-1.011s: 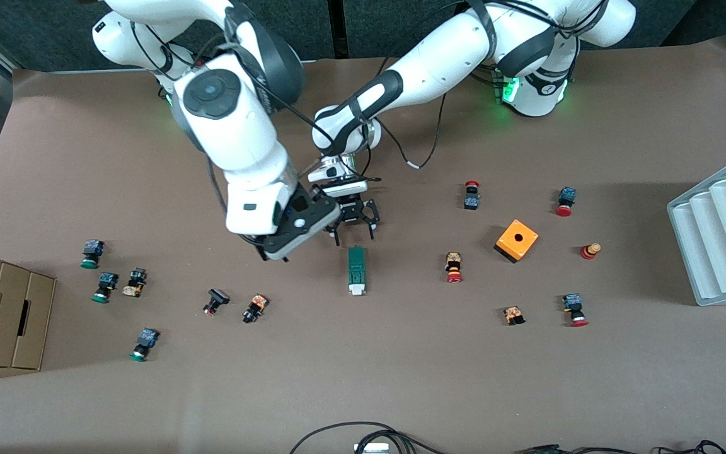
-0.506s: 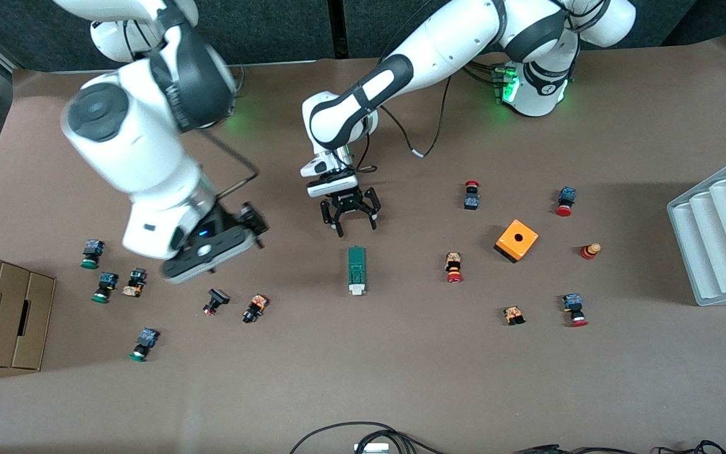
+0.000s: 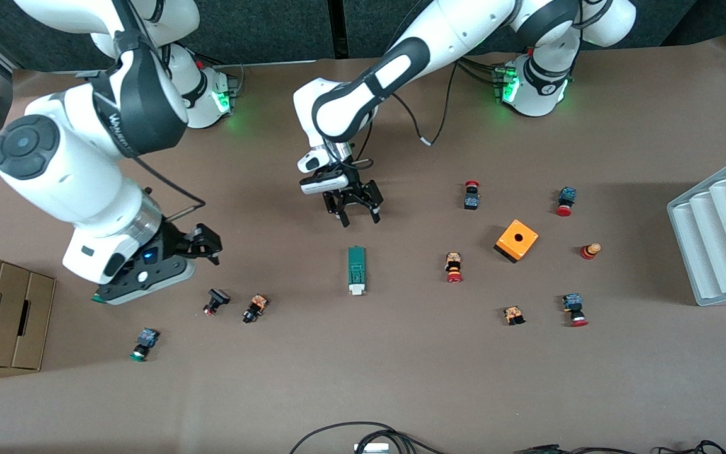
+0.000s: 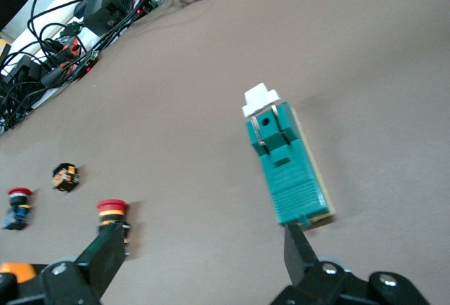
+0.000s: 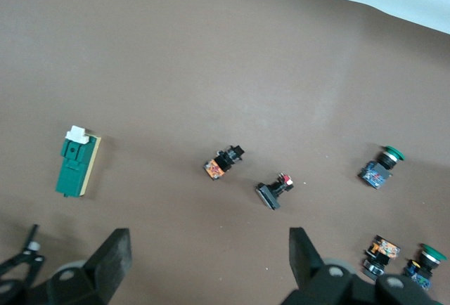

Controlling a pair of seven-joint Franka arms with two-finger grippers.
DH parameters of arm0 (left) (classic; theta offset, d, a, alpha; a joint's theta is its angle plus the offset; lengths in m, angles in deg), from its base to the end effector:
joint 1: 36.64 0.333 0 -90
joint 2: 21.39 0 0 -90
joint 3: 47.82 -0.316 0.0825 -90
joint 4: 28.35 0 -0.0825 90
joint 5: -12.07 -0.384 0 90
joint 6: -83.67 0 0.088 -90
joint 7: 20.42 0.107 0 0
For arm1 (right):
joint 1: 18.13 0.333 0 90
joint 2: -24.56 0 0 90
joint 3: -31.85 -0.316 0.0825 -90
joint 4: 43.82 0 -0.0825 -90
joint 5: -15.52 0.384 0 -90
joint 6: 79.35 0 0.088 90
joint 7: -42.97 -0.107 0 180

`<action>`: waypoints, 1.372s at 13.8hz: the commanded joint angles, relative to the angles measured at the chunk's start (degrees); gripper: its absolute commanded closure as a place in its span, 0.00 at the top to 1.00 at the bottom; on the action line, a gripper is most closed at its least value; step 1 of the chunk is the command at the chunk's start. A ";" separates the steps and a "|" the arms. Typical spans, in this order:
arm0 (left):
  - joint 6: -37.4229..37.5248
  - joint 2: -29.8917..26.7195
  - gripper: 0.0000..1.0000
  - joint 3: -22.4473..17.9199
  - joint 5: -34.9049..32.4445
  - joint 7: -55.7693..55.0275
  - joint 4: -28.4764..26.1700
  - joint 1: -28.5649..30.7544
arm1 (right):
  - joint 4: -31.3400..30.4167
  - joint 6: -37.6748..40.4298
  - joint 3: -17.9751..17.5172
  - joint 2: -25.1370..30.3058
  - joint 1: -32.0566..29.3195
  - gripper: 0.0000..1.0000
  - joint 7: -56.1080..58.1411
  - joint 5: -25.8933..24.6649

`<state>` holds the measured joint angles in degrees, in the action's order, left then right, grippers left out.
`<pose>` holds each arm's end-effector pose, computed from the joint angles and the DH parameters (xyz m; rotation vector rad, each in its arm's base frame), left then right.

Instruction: Close load switch with both arms

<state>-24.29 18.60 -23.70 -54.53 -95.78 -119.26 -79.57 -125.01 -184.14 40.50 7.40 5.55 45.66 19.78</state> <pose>0.3646 -0.5797 0.2490 -2.4795 0.4683 -0.8330 0.6349 0.1909 0.5419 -3.0599 -0.4682 -0.1735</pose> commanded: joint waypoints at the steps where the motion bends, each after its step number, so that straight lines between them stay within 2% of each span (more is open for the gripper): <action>1: -0.41 -4.91 1.00 0.05 7.25 13.00 -0.76 2.93 | -0.64 1.51 -0.48 1.25 -2.22 1.00 -0.58 -0.66; 6: -0.50 -10.79 1.00 0.05 22.01 29.54 -0.67 8.47 | -0.37 9.50 -0.56 4.15 -13.63 1.00 -0.23 -0.57; 9: -0.41 -13.96 1.00 0.05 32.02 41.47 0.38 14.08 | -0.37 11.88 -0.48 4.85 -18.39 1.00 -0.32 0.30; 12: 0.11 -16.86 1.00 -0.04 46.68 54.40 2.06 21.98 | -0.28 11.88 -0.30 5.03 -20.07 1.00 -0.32 0.93; 14: 0.82 -19.32 1.00 -0.04 54.96 59.26 2.06 26.82 | -0.46 11.88 0.14 4.68 -19.99 1.00 -0.40 0.75; 16: 4.58 -21.35 1.00 -0.04 59.46 59.98 2.23 30.96 | -0.46 12.06 0.14 4.59 -19.99 1.00 -0.58 0.75; 19: 8.37 -24.33 1.00 -0.21 60.27 59.63 3.28 35.80 | -0.55 12.06 0.23 4.50 -20.16 1.00 -0.84 0.14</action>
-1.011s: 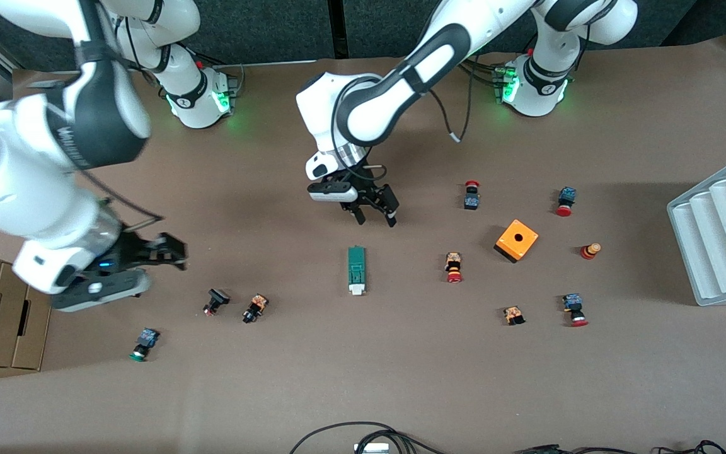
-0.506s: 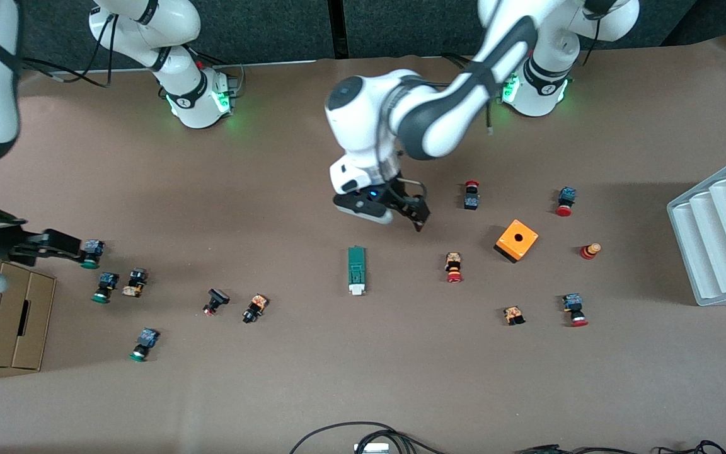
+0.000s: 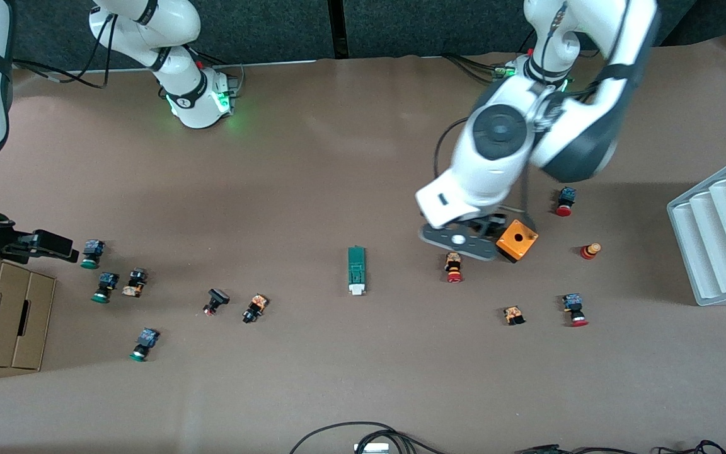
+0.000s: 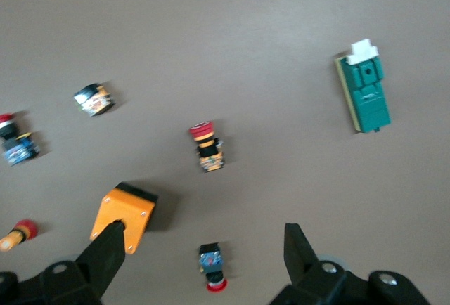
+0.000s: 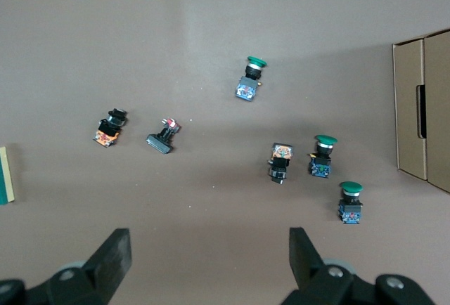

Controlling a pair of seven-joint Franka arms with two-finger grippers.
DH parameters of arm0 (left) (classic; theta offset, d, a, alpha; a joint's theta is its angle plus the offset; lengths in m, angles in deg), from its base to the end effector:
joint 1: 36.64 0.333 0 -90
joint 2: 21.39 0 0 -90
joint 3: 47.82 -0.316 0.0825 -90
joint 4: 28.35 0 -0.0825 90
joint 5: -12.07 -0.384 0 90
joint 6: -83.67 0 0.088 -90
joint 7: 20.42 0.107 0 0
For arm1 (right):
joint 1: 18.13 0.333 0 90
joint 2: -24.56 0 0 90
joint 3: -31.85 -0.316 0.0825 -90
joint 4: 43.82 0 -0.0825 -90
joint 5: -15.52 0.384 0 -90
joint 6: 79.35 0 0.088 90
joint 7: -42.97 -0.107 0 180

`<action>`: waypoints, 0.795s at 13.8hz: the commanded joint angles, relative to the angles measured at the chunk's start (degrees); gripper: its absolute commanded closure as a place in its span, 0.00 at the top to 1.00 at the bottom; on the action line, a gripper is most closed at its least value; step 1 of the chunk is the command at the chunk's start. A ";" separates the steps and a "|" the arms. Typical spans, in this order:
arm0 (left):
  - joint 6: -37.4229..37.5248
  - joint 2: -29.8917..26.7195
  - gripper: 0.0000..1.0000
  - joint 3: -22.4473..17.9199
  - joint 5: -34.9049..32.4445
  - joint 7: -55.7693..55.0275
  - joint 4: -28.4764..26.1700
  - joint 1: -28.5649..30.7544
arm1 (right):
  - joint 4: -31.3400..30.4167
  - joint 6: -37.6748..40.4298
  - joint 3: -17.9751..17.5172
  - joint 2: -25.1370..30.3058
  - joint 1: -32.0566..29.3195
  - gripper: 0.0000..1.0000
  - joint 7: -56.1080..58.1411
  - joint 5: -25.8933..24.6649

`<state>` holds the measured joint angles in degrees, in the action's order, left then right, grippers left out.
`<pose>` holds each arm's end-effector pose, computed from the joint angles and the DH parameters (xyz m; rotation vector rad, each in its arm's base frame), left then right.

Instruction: Close load switch with both arms

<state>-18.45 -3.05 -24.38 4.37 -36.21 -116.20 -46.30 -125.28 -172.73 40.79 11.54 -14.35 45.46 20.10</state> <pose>0.5640 -0.3172 0.4804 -3.0792 0.4929 0.0595 0.6253 -0.0376 0.5674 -3.0949 0.0748 0.0209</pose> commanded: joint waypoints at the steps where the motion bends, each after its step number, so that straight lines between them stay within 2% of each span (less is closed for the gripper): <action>1: 3.15 -2.79 1.00 0.46 1.81 0.14 1.36 5.15 | -0.19 0.13 -0.15 0.37 -0.53 1.00 -0.99 -0.19; 4: 8.41 -2.87 1.00 0.46 5.07 0.23 6.10 11.66 | -1.85 -1.01 -0.23 2.21 -2.01 1.00 -6.61 -0.01; 7: 10.45 -3.05 1.00 0.46 5.16 0.23 8.75 16.68 | -6.77 -2.24 -0.23 6.07 -2.29 1.00 -2.23 -0.28; 10: 11.85 -3.22 1.00 -0.32 5.24 0.49 10.42 18.01 | -8.02 -1.37 -0.32 8.37 -2.29 1.00 -2.14 -0.45; 11: 11.60 -5.92 1.00 -2.77 6.20 0.84 9.46 17.40 | -7.41 -0.67 -0.32 8.11 -2.11 1.00 -2.14 -0.54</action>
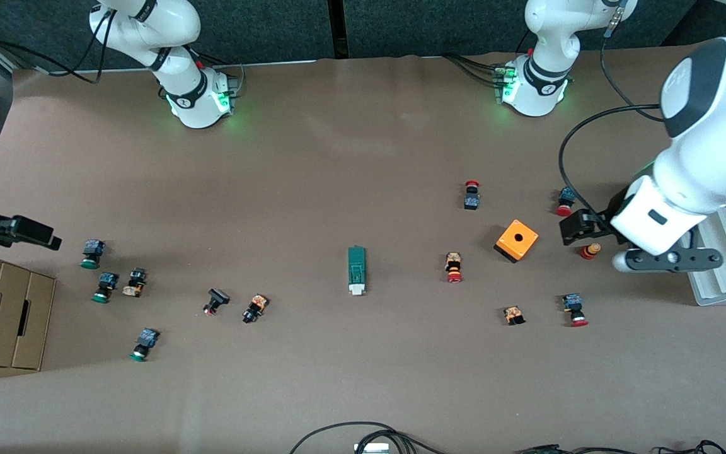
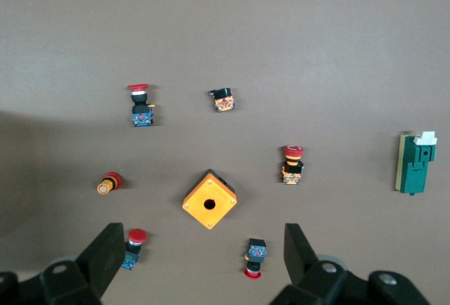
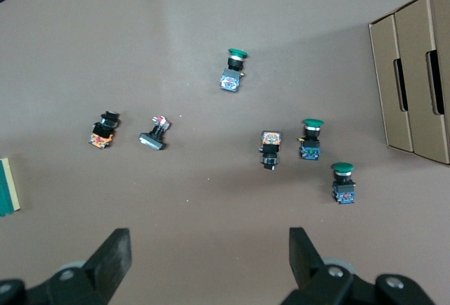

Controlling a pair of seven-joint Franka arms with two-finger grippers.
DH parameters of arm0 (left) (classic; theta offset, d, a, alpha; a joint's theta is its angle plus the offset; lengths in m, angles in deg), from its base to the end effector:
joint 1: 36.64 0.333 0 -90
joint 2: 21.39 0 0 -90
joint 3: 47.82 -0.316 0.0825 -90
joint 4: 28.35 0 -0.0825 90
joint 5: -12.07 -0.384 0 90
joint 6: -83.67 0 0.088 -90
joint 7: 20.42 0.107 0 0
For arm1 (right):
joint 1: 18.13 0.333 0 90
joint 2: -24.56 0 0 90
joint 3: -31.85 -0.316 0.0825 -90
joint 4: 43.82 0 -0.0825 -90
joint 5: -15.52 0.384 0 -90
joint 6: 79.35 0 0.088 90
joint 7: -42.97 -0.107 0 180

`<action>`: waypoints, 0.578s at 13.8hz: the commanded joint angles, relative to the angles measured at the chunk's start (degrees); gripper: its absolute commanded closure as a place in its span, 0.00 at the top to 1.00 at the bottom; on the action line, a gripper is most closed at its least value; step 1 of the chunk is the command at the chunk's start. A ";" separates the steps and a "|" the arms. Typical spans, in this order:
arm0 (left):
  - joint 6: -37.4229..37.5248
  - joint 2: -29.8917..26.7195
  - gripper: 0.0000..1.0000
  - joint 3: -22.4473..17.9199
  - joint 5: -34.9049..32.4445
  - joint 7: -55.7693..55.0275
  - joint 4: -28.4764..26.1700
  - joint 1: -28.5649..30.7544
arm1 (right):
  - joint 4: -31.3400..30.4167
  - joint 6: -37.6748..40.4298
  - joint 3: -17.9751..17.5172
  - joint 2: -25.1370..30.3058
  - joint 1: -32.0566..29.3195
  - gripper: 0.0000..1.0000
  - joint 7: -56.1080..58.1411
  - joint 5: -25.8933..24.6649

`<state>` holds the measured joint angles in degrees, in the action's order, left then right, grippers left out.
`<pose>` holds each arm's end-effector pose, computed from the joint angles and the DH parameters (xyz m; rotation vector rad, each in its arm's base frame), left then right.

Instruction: Close load switch with both arms

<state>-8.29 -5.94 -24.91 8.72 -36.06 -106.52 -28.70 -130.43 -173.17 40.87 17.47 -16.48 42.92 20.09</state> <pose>0.6205 -0.1249 0.5753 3.0995 0.0341 -0.0309 0.5941 -0.0630 0.5882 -3.0748 0.2055 -0.0115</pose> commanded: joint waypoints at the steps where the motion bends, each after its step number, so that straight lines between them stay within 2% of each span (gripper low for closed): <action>1: 1.34 -4.80 1.00 -4.08 3.08 0.70 -3.10 -0.72 | -1.99 0.29 -0.40 1.91 0.28 1.00 0.31 -0.62; 2: 0.91 -7.69 1.00 -7.93 5.18 1.75 -6.61 -1.77 | -1.90 0.30 -0.40 1.91 0.29 1.00 0.23 -0.71; 4: -1.10 -11.56 1.00 -18.72 5.47 8.22 -11.98 -8.95 | -1.90 0.38 -0.32 2.17 0.11 1.00 0.40 -0.79; 5: -3.12 -14.11 1.00 -21.30 5.64 9.91 -15.75 -11.16 | -1.98 0.73 -0.58 2.26 0.46 1.00 0.31 -2.01; 7: -6.73 -18.77 1.00 -21.59 5.12 9.84 -21.92 -11.62 | -1.81 1.18 -1.63 2.26 1.16 1.00 -0.04 -4.22; 8: -6.57 -19.05 1.00 -21.76 5.03 9.84 -21.94 -12.58 | -1.72 1.18 -1.63 2.17 0.99 1.00 -0.04 -3.79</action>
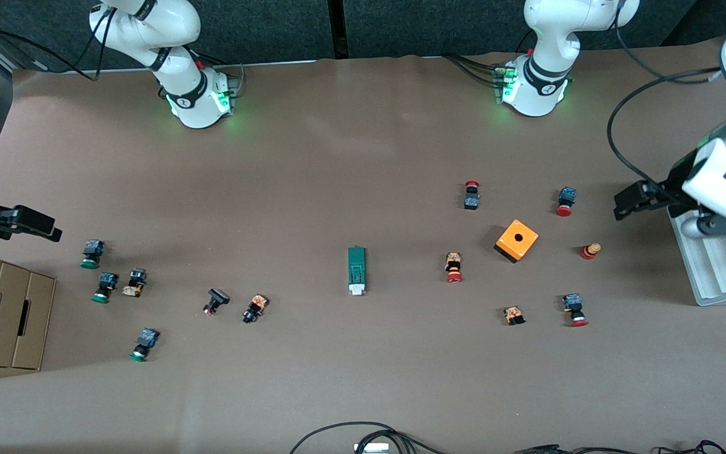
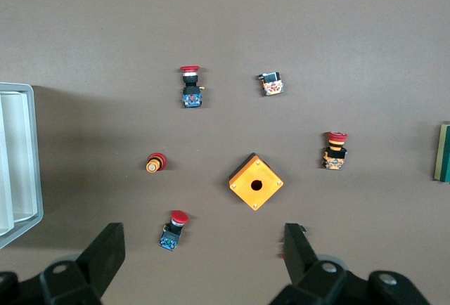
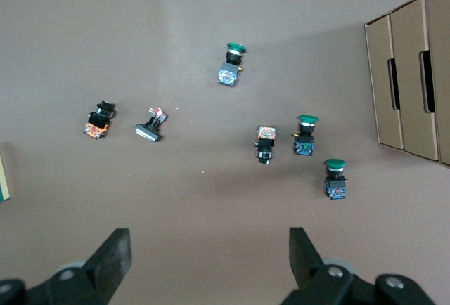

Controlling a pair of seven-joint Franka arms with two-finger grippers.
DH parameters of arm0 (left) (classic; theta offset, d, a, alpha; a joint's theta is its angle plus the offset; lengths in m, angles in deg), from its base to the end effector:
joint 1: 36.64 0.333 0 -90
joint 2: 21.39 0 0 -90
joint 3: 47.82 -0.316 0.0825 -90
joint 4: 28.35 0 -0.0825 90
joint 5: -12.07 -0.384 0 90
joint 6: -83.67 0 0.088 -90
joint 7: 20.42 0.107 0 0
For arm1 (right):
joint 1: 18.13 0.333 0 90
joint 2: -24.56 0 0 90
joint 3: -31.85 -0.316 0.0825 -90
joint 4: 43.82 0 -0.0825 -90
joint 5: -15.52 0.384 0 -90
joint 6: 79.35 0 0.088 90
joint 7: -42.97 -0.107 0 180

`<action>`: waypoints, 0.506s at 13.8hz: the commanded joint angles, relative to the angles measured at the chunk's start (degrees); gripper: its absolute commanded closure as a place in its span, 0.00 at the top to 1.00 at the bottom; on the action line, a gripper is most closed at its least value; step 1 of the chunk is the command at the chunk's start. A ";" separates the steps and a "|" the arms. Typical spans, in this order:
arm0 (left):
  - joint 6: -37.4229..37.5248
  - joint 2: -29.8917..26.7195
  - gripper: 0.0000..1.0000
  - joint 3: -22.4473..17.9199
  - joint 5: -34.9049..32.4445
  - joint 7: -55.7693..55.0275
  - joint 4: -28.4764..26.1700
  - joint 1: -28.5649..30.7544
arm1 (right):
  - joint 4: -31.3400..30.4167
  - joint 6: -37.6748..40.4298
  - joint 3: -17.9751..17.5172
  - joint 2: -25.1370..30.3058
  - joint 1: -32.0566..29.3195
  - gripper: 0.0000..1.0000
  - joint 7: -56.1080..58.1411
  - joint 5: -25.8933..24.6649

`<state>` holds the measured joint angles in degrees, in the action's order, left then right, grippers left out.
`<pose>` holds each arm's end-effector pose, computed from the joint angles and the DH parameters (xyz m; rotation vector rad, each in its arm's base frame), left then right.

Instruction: Close load switch with both arms

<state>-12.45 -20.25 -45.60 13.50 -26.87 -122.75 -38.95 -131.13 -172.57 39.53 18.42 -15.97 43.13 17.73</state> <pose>0.5661 -0.0471 0.5863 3.1146 0.0562 0.0119 0.5895 -0.0489 0.5908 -3.1137 0.1481 0.0029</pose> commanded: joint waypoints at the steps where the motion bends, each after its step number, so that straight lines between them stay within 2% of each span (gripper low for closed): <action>1: -2.41 -4.66 1.00 -1.17 0.24 0.65 -5.62 -2.70 | -1.11 0.58 -0.29 1.31 0.65 1.00 -0.07 -1.50; 7: -1.97 -3.08 1.00 -1.08 0.15 0.56 -3.60 -2.44 | -1.02 0.67 -0.30 -0.01 2.94 1.00 -0.07 -1.51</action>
<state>-13.82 -23.20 -46.09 13.50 -26.86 -126.51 -40.94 -131.89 -172.33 39.08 18.29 -13.63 43.13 17.58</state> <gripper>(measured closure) 0.000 0.000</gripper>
